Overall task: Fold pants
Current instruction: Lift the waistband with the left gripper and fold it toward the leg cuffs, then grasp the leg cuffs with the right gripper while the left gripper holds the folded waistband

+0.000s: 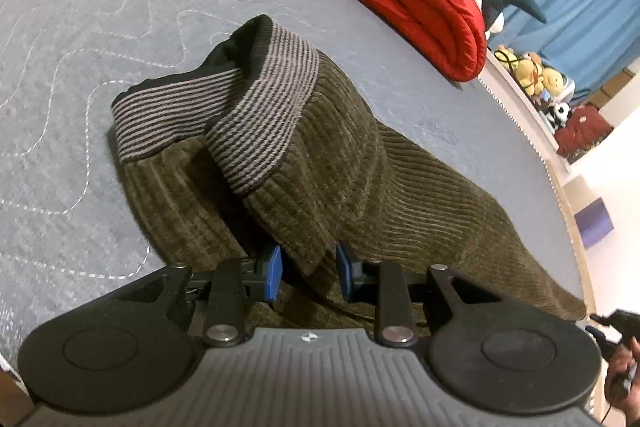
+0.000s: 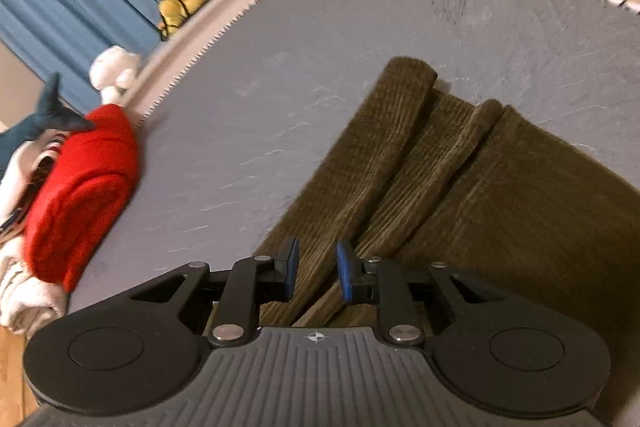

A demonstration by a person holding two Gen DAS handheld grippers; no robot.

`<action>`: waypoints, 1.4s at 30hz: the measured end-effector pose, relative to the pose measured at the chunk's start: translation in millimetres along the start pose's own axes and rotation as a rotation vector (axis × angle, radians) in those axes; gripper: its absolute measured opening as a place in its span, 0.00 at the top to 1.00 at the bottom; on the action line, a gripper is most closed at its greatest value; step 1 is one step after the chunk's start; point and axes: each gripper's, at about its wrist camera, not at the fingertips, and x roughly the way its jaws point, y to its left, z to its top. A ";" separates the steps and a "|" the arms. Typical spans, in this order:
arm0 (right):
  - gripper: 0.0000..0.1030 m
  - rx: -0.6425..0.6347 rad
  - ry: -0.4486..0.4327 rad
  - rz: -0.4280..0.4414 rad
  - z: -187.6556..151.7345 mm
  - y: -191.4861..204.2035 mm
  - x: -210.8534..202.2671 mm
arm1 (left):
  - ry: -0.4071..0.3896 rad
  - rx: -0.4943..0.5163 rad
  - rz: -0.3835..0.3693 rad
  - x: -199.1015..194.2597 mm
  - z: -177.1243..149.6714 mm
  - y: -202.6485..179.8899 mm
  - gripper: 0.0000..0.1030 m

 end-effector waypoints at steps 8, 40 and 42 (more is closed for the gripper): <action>0.61 0.003 0.045 -0.092 12.3 -17.5 78.5 | -0.009 0.062 0.013 13.5 2.3 -4.8 0.70; 0.93 -0.041 -0.335 -0.007 -41.9 -28.5 -138.6 | -0.275 -0.038 0.053 -61.4 20.6 8.5 0.96; 0.93 -0.040 -0.340 -0.026 -67.1 -46.6 -146.2 | -0.259 -0.058 0.087 -61.9 20.3 13.7 0.96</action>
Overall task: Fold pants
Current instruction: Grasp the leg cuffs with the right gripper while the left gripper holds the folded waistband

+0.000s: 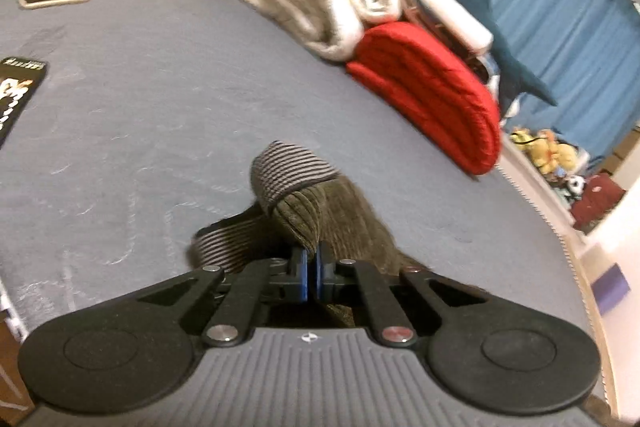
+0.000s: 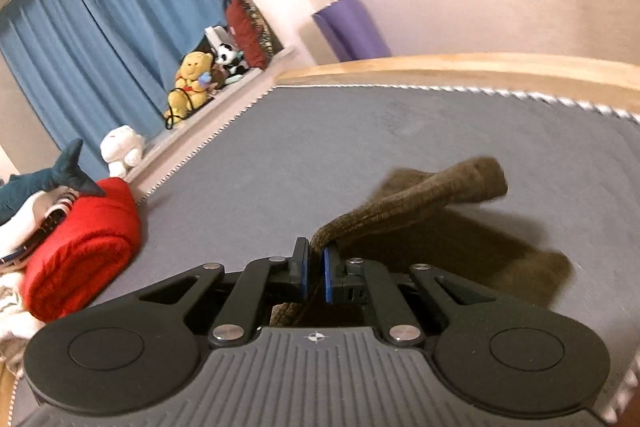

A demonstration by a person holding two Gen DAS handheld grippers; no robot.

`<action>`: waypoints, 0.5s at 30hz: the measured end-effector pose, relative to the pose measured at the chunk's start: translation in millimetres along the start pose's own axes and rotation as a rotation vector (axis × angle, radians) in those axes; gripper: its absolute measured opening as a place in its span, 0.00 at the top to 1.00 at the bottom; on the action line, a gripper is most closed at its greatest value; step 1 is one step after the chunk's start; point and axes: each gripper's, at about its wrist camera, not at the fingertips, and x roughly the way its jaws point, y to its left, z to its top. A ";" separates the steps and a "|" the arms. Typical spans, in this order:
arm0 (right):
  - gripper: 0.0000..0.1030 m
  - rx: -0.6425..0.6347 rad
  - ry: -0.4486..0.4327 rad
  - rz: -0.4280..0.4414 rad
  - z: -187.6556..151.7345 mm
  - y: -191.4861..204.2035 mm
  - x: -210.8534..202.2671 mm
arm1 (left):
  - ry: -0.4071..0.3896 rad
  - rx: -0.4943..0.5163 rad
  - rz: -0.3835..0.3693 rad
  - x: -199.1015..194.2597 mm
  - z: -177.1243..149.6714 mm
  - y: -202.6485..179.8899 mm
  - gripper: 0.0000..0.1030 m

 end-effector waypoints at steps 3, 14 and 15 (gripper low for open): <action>0.93 0.014 0.050 -0.074 -38.0 -24.1 -4.3 | 0.068 -0.043 0.056 6.1 -3.0 9.7 0.97; 0.75 0.260 0.135 -0.168 -63.9 -87.9 13.8 | 0.155 -0.119 0.054 16.5 -6.0 29.9 0.86; 0.74 0.285 0.146 -0.178 -60.9 -94.1 21.4 | 0.158 -0.118 0.057 17.6 -6.9 29.6 0.86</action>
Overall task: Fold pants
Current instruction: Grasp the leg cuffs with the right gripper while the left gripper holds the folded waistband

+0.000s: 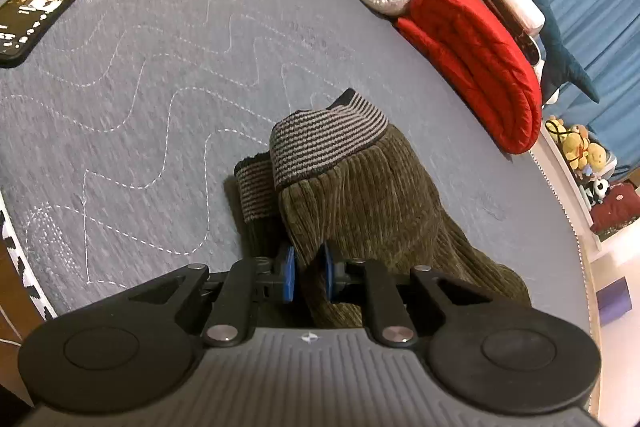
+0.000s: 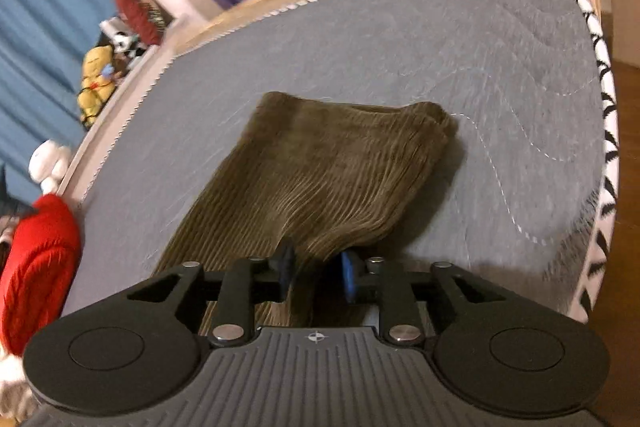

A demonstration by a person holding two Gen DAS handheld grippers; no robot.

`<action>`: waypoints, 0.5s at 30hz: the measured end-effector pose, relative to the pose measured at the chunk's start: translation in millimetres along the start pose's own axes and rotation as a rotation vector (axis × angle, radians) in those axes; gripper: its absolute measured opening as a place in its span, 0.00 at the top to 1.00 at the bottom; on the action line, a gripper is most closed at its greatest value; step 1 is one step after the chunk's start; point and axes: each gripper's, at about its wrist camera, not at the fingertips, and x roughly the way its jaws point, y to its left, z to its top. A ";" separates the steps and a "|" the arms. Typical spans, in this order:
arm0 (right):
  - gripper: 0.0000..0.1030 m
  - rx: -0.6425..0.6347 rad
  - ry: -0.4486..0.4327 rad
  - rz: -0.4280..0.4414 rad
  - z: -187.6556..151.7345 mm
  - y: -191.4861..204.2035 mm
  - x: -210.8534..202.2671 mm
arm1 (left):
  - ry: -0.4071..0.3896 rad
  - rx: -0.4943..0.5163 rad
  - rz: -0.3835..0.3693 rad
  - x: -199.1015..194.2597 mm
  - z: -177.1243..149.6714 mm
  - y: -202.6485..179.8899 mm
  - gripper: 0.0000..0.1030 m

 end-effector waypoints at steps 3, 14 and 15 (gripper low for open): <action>0.78 0.109 0.017 -0.038 13.6 -14.0 13.6 | 0.003 0.015 0.015 3.2 0.4 -1.3 0.87; 0.92 -0.002 -0.199 -0.140 17.5 -2.9 6.0 | -0.023 0.066 0.100 4.5 -5.9 -9.5 0.71; 0.89 0.033 -0.170 -0.181 17.7 -10.0 12.7 | -0.038 0.081 0.133 3.5 -6.5 -10.6 0.59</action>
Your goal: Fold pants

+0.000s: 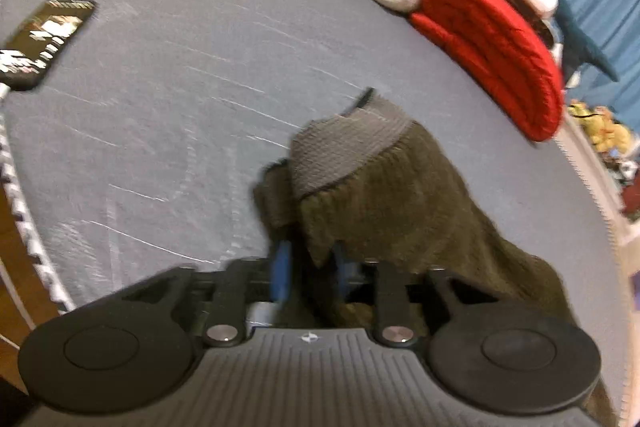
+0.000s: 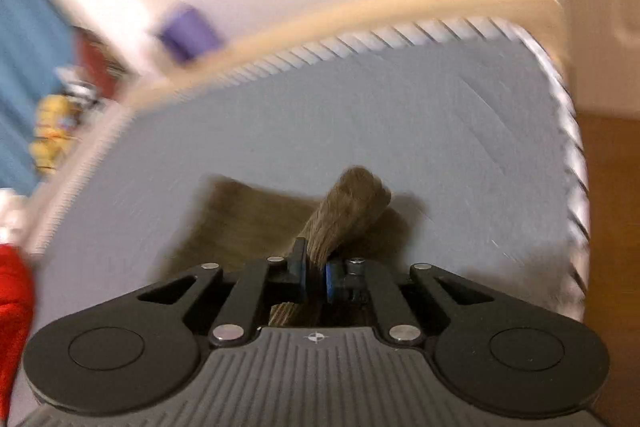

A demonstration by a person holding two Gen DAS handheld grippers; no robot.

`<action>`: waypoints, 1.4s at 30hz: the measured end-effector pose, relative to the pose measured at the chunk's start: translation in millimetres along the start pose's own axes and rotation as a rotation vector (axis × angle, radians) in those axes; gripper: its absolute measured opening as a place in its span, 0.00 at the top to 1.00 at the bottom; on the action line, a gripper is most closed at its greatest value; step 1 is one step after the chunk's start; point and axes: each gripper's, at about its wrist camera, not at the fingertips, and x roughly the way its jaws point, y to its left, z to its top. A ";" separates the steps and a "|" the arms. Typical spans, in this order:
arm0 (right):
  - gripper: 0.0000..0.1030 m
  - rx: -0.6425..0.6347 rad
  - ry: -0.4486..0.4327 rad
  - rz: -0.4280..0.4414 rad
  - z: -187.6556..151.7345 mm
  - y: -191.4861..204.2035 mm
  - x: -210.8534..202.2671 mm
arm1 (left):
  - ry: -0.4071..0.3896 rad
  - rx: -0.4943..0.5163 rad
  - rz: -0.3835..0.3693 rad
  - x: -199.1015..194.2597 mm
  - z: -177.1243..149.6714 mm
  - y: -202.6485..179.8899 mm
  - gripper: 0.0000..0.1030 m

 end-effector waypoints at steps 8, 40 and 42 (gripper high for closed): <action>0.54 -0.043 -0.102 -0.072 -0.6 -5.9 -16.9 | -0.181 0.214 0.126 -23.3 -13.8 -36.2 0.53; 0.88 -0.217 0.023 0.030 -7.8 10.5 0.7 | 0.076 0.679 -0.164 8.3 -81.7 -124.4 0.50; 0.89 -0.159 0.013 0.078 -3.4 3.9 -2.7 | 0.073 0.670 -0.167 7.3 -81.1 -123.1 0.50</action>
